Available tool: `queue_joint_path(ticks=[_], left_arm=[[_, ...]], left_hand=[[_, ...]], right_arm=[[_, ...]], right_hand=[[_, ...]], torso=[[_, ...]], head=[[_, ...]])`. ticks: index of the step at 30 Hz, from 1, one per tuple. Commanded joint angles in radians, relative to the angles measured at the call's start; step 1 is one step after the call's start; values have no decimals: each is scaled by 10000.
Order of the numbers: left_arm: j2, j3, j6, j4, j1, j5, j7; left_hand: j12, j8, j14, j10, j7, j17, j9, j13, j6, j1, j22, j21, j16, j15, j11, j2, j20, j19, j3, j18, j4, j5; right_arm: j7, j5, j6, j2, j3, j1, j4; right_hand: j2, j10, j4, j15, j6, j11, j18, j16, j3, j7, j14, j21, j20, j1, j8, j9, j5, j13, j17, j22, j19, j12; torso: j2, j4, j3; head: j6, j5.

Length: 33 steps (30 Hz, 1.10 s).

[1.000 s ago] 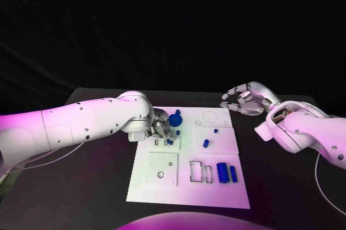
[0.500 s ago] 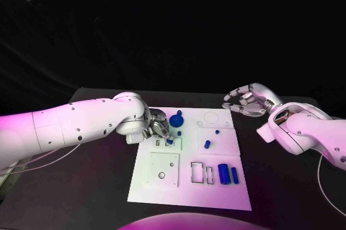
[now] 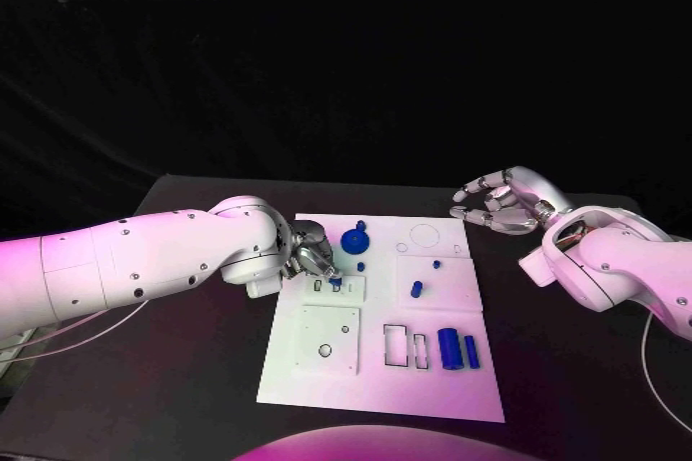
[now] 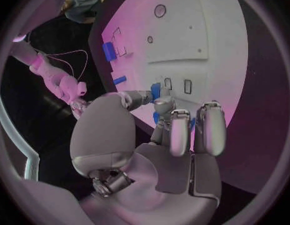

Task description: Assemble the parts on the task board

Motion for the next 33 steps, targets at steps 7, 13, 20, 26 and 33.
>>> queue_joint_path(ticks=[7, 13, 20, 26, 33], left_arm=[[-64, 0, -1045, 259, -169, -1401, 471], [-16, -2, -802, 263, -204, -1594, 350], [78, -4, -352, 202, -214, -1627, 93], [185, -8, -120, 81, -216, -1625, -94], [260, -13, 125, -1, -217, -1627, -251]], left_hand=[[82, 130, 870, 142, -235, 2057, 843, 49, 342, -29, 460, 119, 50, -97, -30, -195, -7, 171, 1508, -192, -1592, 241], [143, 130, 884, 244, -265, 2100, 849, 120, 421, -74, 577, 172, 83, -124, -60, -261, -34, 251, 1531, -217, -1624, 459], [111, 122, 882, 270, -283, 2092, 853, 83, 473, -125, 616, 191, 81, -142, -76, -298, -53, 274, 1541, -224, -1644, 693], [106, 123, 884, 275, -286, 2099, 855, 77, 484, -141, 619, 193, 87, -144, -80, -300, -56, 276, 1542, -225, -1642, 737], [107, 131, 891, 307, -302, 2124, 869, 78, 521, -187, 613, 192, 105, -157, -95, -320, -70, 268, 1542, -222, -1671, 939]], right_arm=[[-12, -91, 116, -9, -4, -5, -10], [-13, -93, 117, -17, -6, -6, -9], [-18, -98, 115, -23, -7, -9, -5], [-21, -101, 113, -23, -7, -9, 0], [-22, -102, 116, -28, -8, -10, 4]], right_hand=[[38, -6, 65, -24, -65, -23, 114, -52, -9, -19, 825, -66, -78, 41, 57, 9, 23, 1087, 1647, 1565, 62, -18], [37, -2, 93, -24, -63, -22, 116, -52, -21, -20, 826, -75, -78, 16, 64, 10, 24, 1089, 1649, 1561, 58, -15], [37, -2, 93, -24, -63, -22, 116, -52, -21, -20, 826, -75, -78, 16, 64, 10, 24, 1089, 1649, 1561, 58, -15], [37, -2, 93, -24, -63, -22, 116, -52, -21, -20, 826, -75, -78, 16, 64, 10, 24, 1089, 1649, 1561, 58, -15], [35, -10, 117, -25, -62, -24, 117, -56, -31, -22, 823, -79, -79, 1, 73, 12, 25, 1078, 1637, 1560, 57, -25]], torso=[[-1, -11, -10], [14, -12, -14], [11, -5, -7], [14, -8, -7], [10, -7, -8]], head=[[-10, 16], [-14, 1], [-53, -17], [-74, -11], [-114, -18]])
